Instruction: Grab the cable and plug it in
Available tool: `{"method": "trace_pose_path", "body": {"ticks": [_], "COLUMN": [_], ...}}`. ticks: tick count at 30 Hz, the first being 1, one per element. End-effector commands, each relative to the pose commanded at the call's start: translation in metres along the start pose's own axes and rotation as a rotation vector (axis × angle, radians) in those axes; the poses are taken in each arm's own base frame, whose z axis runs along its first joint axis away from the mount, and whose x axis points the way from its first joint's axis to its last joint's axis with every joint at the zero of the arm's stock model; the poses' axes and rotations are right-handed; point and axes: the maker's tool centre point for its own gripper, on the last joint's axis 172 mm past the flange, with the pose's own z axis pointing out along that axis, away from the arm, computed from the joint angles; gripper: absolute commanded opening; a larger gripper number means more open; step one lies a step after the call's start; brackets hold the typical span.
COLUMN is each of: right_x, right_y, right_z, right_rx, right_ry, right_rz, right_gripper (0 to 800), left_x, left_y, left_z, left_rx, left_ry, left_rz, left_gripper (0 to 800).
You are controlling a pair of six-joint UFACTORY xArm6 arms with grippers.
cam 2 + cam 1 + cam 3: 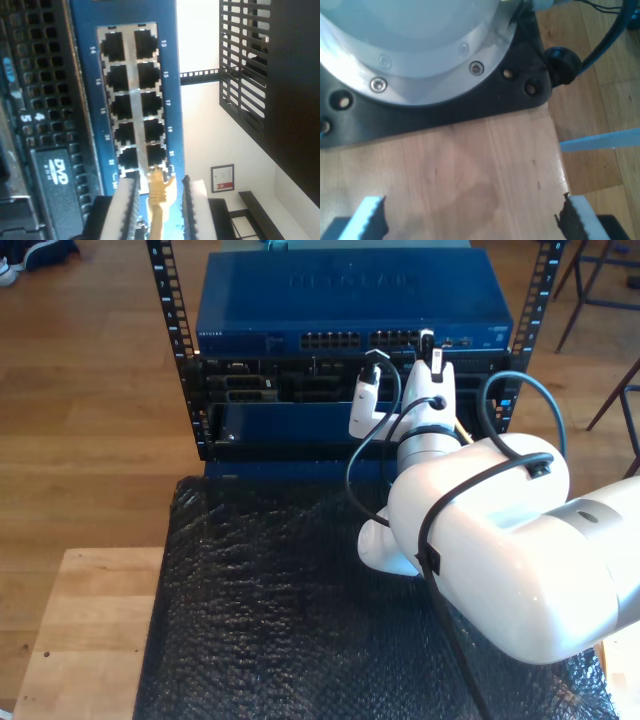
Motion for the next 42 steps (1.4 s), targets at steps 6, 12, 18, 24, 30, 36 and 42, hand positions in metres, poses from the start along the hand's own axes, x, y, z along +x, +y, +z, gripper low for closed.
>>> {"method": "trace_pose_path", "body": {"ticks": [6, 12, 18, 24, 30, 36, 42], "right_x": [-0.005, 0.003, 0.004, 0.001, -0.006, -0.014, -0.021], "right_y": [0.006, 0.014, 0.007, 0.008, 0.03, 0.043, 0.036], "right_z": [-0.009, -0.016, -0.016, -0.023, -0.031, -0.04, -0.053], "right_rx": [0.012, 0.028, 0.104, 0.16, 0.165, 0.191, 0.276], "right_ry": [-0.001, 0.015, 0.029, 0.037, 0.039, 0.043, 0.055], "right_rz": [-0.007, -0.001, 0.003, 0.004, 0.017, 0.025, 0.023], "right_gripper": [277, 308, 350, 383, 389, 416, 473], "left_x": [0.0, 0.0, 0.0, 0.0, 0.0, 0.0, 0.0], "left_y": [0.0, 0.0, 0.0, 0.0, 0.0, 0.0, 0.0], "left_z": [0.0, 0.0, 0.0, 0.0, 0.0, 0.0, 0.0], "left_rx": [-0.001, 0.0, 0.0, -0.001, 0.0, 0.0, 0.0], "left_ry": [0.0, 0.0, 0.0, 0.0, 0.0, 0.0, 0.0], "left_rz": [0.001, 0.0, 0.0, 0.001, 0.0, 0.0, 0.0], "left_gripper": [800, 800, 800, 800, 800, 800, 800]}}
